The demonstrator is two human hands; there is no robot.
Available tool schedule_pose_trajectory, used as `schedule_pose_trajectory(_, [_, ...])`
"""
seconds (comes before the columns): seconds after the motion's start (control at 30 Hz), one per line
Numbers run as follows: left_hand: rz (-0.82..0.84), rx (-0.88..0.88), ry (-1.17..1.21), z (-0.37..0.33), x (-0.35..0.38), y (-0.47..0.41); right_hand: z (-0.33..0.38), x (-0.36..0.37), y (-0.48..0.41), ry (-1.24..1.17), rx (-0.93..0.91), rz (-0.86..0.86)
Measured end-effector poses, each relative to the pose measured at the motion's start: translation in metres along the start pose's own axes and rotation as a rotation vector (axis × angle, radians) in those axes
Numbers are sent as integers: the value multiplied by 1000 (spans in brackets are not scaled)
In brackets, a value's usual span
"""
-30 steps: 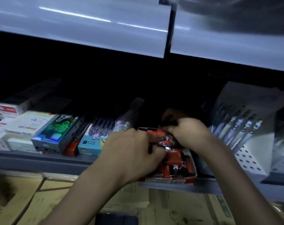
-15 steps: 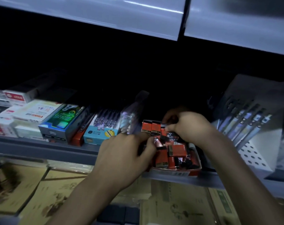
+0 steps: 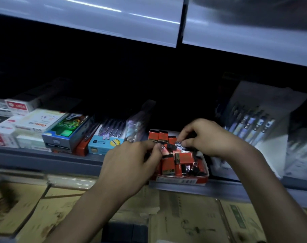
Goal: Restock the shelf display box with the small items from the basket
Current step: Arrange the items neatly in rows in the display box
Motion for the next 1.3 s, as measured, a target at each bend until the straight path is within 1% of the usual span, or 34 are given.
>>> schedule_pose_trajectory(0.07, [-8, 4, -5, 0, 0, 1, -2, -3, -1, -32, 1, -36])
schedule_pose_trajectory(0.17, [-19, 8, -5, -2, 0, 2, -1, -9, -3, -32, 11, -157])
schedule_pose_trajectory(0.23, [-17, 3, -2, -2, 0, 2, 5, -8, -6, 4, 7, -177])
schedule_pose_trajectory(0.33, [-16, -2, 6, -3, 0, 1, 13, 1, -13, 53, -3, -161])
schedule_pose_trajectory(0.43, [-17, 2, 10, -2, 0, 1, 12, 13, -20, 69, 27, -156])
schedule_pose_trajectory(0.57, [-10, 16, 15, 1, 1, 1, 5, 15, -18, -21, 12, -272])
schedule_pose_trajectory(0.63, [-8, 21, 6, 2, 1, 1, 4, 12, -13, -5, 12, -306])
schedule_pose_trajectory(0.73, [-15, 35, -7, 4, 2, 0, 7, 15, -9, 85, 4, -265])
schedule_pose_trajectory(0.8, [-13, 42, -3, 6, 4, -1, 9, 18, -5, 66, 0, -250])
schedule_pose_trajectory(0.97, [-23, 47, -37, 7, 5, -3, 10, 18, -2, 87, 2, -297])
schedule_pose_trajectory(1.17, [-19, 39, -38, 4, 3, -3, 13, 19, 0, 106, 9, -271])
schedule_pose_trajectory(1.3, [-21, 32, -39, 3, 2, -3, 14, 19, 3, 95, 3, -306])
Point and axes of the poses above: each hand's wrist, its own y-axis away from the middle knuckle, its own x-axis out of the palm, z = x × y, the point moved 2 cm from there along -y, towards the middle knuckle, and after that the axes turned 6 degrees about x, right-handed, at the moved point
